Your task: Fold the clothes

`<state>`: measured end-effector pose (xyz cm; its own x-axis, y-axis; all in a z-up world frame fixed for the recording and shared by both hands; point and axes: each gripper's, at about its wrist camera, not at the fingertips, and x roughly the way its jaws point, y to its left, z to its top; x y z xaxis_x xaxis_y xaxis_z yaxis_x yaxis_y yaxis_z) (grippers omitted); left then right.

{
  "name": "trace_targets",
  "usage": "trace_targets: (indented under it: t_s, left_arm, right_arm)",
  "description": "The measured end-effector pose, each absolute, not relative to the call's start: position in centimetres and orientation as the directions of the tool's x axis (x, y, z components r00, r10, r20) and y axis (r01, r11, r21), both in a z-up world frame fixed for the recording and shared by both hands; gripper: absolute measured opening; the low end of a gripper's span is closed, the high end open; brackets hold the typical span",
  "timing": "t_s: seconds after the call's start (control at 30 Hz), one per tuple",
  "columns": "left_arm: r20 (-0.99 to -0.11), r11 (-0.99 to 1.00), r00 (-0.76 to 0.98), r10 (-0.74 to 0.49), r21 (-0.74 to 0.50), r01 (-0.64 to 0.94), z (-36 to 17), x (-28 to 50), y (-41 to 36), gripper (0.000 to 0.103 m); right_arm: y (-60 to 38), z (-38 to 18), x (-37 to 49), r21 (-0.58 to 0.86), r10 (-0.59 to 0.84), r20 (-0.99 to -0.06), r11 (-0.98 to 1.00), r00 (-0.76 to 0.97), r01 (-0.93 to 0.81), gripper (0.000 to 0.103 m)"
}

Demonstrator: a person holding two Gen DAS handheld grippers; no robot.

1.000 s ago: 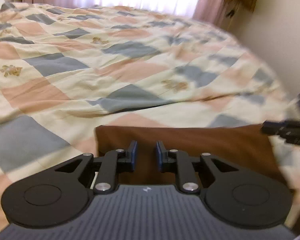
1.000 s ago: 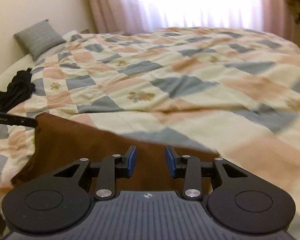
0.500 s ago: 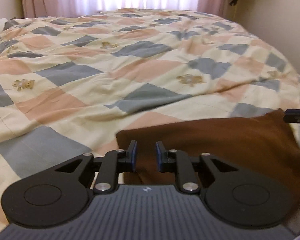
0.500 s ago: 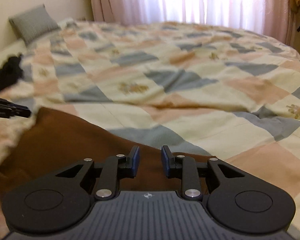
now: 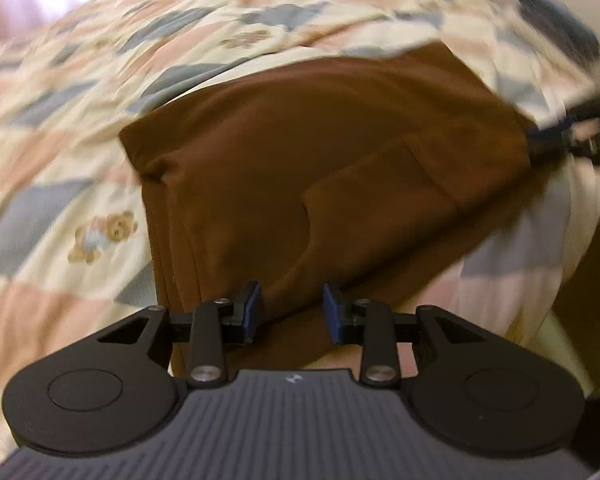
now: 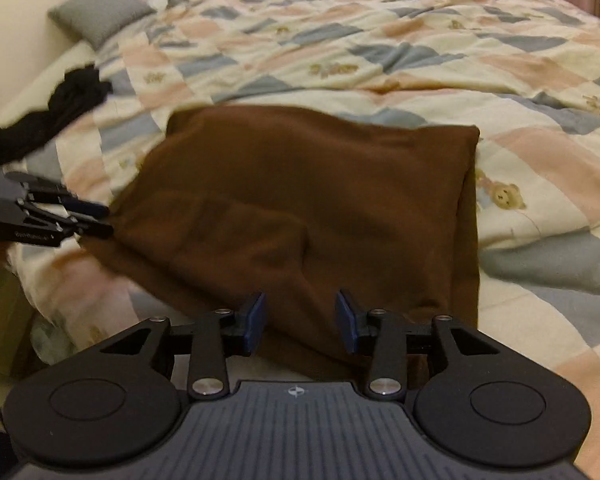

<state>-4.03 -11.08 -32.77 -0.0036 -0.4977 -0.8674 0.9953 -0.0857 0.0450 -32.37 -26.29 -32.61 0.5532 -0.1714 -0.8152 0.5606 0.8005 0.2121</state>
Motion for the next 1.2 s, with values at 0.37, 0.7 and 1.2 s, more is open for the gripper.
trace_targets:
  t_s: [0.37,0.7,1.2]
  left_arm:
    - [-0.829,-0.007,-0.254,-0.499,-0.289,0.957,-34.3,-1.1,-14.9,0.038]
    - [-0.813,0.058,-0.386,-0.436,-0.453,0.89,-35.1,-0.6,-14.6,0.013]
    - [-0.814,0.121,-0.424,-0.396,-0.504,0.855,-33.9,1.6,-14.2,0.007]
  right_arm:
    - [-28.3,-33.8,-30.8,0.418,-0.11,-0.768,0.66,0.631,0.624,0.048]
    - [-29.2,-34.9,-30.4,0.442,-0.057,-0.774,0.663,0.63,0.603,0.01]
    - [-31.7,-34.2,-32.7,0.594,0.098,-0.726,0.588,0.68,0.55,0.008]
